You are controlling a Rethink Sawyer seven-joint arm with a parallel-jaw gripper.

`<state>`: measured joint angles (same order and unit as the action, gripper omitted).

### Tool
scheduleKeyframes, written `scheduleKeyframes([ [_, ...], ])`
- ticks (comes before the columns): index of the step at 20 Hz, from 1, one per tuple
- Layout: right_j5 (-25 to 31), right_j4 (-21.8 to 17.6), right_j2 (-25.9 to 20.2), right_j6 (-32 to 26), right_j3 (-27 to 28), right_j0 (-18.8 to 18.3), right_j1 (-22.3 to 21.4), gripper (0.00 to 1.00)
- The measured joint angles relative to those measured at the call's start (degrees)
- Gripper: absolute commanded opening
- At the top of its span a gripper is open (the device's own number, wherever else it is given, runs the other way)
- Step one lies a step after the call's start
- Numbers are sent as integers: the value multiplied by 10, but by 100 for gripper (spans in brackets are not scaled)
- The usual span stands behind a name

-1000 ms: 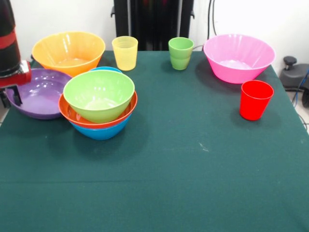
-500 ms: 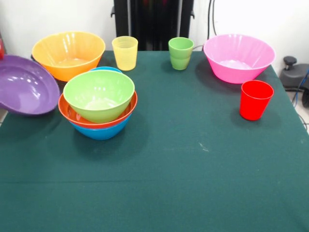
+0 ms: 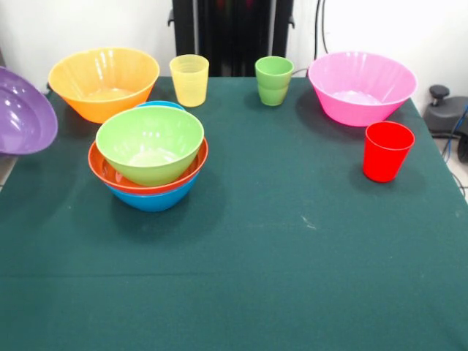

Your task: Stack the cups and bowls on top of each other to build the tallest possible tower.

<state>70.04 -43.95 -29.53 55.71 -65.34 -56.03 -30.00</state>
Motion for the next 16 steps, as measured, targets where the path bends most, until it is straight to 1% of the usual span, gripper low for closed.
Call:
scheduleKeyframes([
  [7,63,0,0,0,15,30,-29,0],
  [8,81,0,0,0,19,41,-36,0],
  [13,139,0,0,0,37,77,-54,0],
  [14,161,1,0,0,46,91,-58,0],
  [16,187,1,0,0,59,107,-61,0],
])
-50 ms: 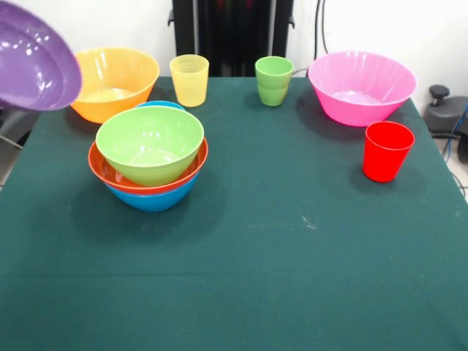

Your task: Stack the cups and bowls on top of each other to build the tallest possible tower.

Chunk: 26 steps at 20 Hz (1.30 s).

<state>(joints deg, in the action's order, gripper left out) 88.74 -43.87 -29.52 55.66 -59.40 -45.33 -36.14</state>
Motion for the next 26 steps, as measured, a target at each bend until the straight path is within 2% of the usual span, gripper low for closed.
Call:
scheduleKeyframes([
  [4,49,6,0,0,24,31,-9,0],
  [9,58,26,0,0,28,46,-21,0],
  [16,58,59,5,0,17,48,-42,0],
  [26,58,80,16,0,-19,48,-71,0],
])
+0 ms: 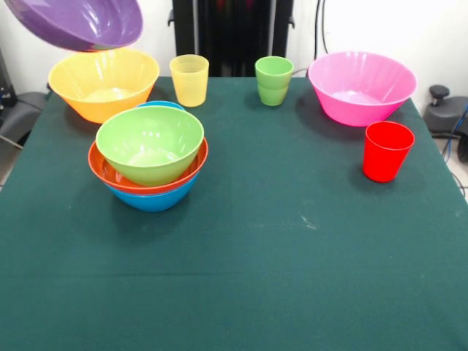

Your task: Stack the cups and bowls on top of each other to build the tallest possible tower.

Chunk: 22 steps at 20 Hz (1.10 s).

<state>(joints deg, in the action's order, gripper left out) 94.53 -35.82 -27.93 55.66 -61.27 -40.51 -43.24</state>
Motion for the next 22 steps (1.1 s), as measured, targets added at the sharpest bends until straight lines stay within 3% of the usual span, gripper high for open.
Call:
scheduleKeyframes([
  [11,-42,11,25,0,-62,20,-36,0],
  [22,-76,34,41,0,-89,35,-46,0],
])
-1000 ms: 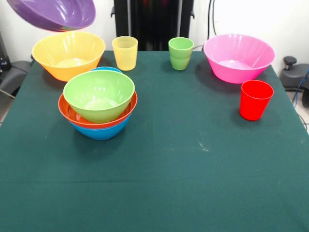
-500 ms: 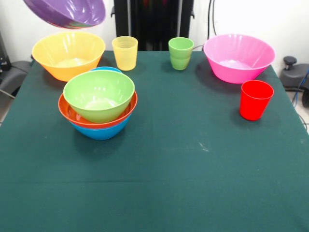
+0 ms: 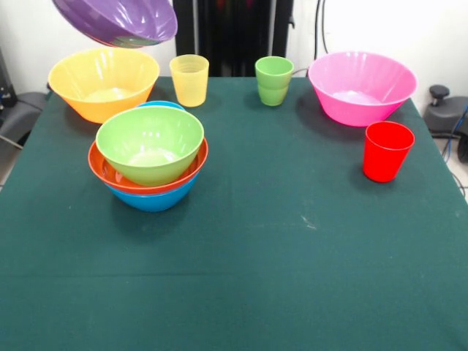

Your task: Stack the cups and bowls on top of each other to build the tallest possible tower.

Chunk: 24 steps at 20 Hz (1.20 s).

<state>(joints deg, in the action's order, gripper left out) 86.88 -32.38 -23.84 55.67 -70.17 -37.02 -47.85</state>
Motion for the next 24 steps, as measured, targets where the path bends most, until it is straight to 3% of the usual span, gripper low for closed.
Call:
scheduleKeyframes([
  [24,-32,17,63,21,-37,52,-9,0],
])
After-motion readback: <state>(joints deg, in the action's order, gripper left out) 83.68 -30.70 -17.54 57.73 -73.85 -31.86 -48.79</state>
